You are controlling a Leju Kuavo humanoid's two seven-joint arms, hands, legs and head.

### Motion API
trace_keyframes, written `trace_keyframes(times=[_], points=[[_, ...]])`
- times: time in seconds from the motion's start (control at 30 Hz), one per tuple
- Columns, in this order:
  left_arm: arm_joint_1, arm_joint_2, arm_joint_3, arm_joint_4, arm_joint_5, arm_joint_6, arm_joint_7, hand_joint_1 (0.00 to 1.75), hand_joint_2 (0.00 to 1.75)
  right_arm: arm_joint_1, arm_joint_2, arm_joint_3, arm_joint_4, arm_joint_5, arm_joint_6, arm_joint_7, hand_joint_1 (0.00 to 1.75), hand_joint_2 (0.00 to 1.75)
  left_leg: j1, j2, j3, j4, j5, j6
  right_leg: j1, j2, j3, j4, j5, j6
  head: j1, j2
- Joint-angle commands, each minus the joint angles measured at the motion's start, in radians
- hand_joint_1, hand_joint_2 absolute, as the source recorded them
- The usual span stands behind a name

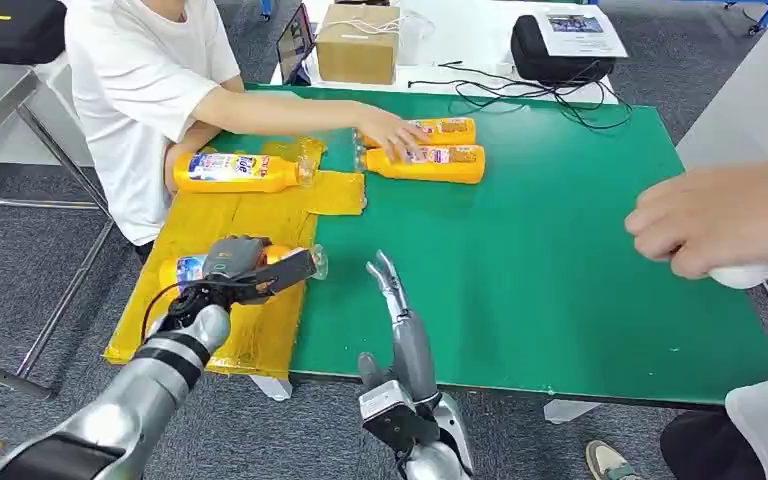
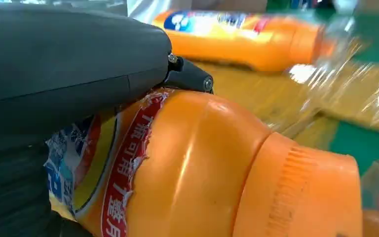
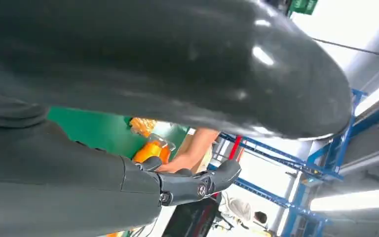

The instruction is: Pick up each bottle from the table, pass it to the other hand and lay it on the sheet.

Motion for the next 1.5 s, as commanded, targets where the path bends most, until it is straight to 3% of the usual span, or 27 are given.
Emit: trace_keyframes(times=[0.03, 0.1, 0.17, 0.2, 0.23, 0.43, 0.7, 0.83, 1.03, 1.13, 1.17, 1.23, 1.5], points=[[-0.214, 0.014, -0.128, 0.296, -0.105, -0.145, 0.081, 1.75, 1.75, -0.03, 0.007, -0.034, 0.045, -0.038, 0.019, -0.018, 0.0, 0.0, 0.002, -0.003, 0.001, 0.001, -0.001, -0.002, 0.002, -0.001, 0.002, 0.0, -0.001, -0.002, 0.0, 0.0], [-0.219, 0.0, -0.123, 0.309, -0.105, -0.177, 0.089, 1.36, 1.75, -0.044, 0.012, -0.028, 0.06, -0.041, 0.027, -0.018, 0.0, 0.0, 0.002, -0.002, 0.0, 0.001, -0.001, -0.001, 0.002, -0.001, 0.001, 0.0, -0.001, -0.001, 0.0, 0.0], [-0.215, -0.016, -0.078, 0.312, -0.062, -0.199, 0.087, 1.38, 1.75, -0.055, 0.017, -0.024, 0.074, -0.049, 0.032, -0.015, 0.0, 0.0, 0.003, -0.001, 0.002, 0.001, -0.002, -0.002, 0.002, 0.001, 0.003, 0.0, -0.001, -0.002, 0.0, 0.0], [-0.211, -0.024, -0.063, 0.312, -0.048, -0.203, 0.08, 0.42, 1.75, -0.057, 0.019, -0.025, 0.075, -0.052, 0.033, -0.015, 0.0, 0.0, 0.001, -0.001, 0.001, 0.0, -0.001, -0.001, 0.001, 0.0, 0.001, 0.0, 0.0, -0.001, 0.0, 0.0], [-0.207, -0.029, -0.05, 0.311, -0.034, -0.209, 0.067, 0.0, 1.75, -0.058, 0.02, -0.025, 0.077, -0.055, 0.034, -0.014, 0.0, 0.0, 0.002, -0.002, 0.002, 0.001, -0.001, -0.002, 0.002, 0.001, 0.003, 0.0, -0.001, -0.002, 0.0, 0.0], [-0.183, -0.061, 0.064, 0.297, 0.144, -0.335, -0.083, 0.0, 1.75, -0.072, 0.022, -0.015, 0.105, -0.075, 0.055, -0.015, 0.0, 0.0, 0.001, -0.002, 0.002, 0.0, 0.0, -0.001, 0.001, 0.0, 0.003, -0.001, 0.0, -0.001, 0.0, 0.0], [-0.177, -0.056, 0.077, 0.289, 0.165, -0.321, -0.088, 0.0, 1.75, -0.073, 0.022, -0.012, 0.106, -0.08, 0.056, -0.016, 0.0, 0.0, 0.002, -0.002, 0.005, 0.0, -0.002, -0.003, 0.002, 0.001, 0.006, 0.0, -0.002, -0.003, 0.0, 0.0], [-0.14, -0.072, 0.156, 0.246, 0.275, -0.251, -0.166, 0.0, 1.75, -0.051, 0.01, -0.017, 0.094, -0.078, 0.046, -0.015, 0.0, 0.0, 0.001, -0.001, 0.004, -0.001, -0.001, -0.001, 0.001, 0.0, 0.005, -0.002, -0.001, -0.001, 0.0, 0.0], [-0.104, -0.075, 0.184, 0.095, 0.439, -0.182, -0.26, 0.0, 1.75, -0.038, 0.007, -0.027, 0.093, -0.056, 0.042, -0.013, 0.0, 0.0, 0.004, -0.003, 0.007, 0.002, -0.005, -0.003, 0.004, 0.001, 0.009, 0.0, -0.004, -0.003, 0.0, 0.0], [-0.064, -0.077, 0.216, -0.004, 0.539, -0.182, -0.307, 0.0, 1.75, -0.027, 0.005, -0.029, 0.085, -0.05, 0.039, -0.013, 0.0, 0.0, 0.001, -0.002, 0.002, 0.0, -0.001, -0.001, 0.001, -0.001, 0.003, -0.001, -0.001, -0.001, 0.0, 0.0], [-0.019, -0.078, 0.23, -0.114, 0.618, -0.176, -0.374, 0.0, 1.75, -0.018, 0.003, -0.03, 0.082, -0.046, 0.039, -0.013, 0.0, 0.0, 0.001, -0.002, 0.001, -0.001, -0.001, -0.001, 0.001, -0.001, 0.002, -0.001, -0.001, -0.001, 0.0, 0.0], [0.046, -0.066, 0.213, -0.281, 0.723, -0.183, -0.341, 0.0, 1.75, -0.009, -0.001, -0.031, 0.083, -0.038, 0.037, -0.011, 0.0, 0.0, 0.001, 0.0, 0.002, -0.001, -0.001, -0.001, 0.001, 0.001, 0.003, -0.001, -0.001, -0.001, 0.0, 0.0], [0.058, -0.066, 0.208, -0.316, 0.767, -0.168, -0.362, 0.0, 1.75, -0.007, 0.0, -0.036, 0.082, -0.036, 0.032, -0.012, 0.0, 0.0, 0.001, -0.001, 0.002, 0.0, -0.001, -0.001, 0.001, 0.0, 0.002, -0.001, -0.001, -0.001, 0.0, 0.0]])
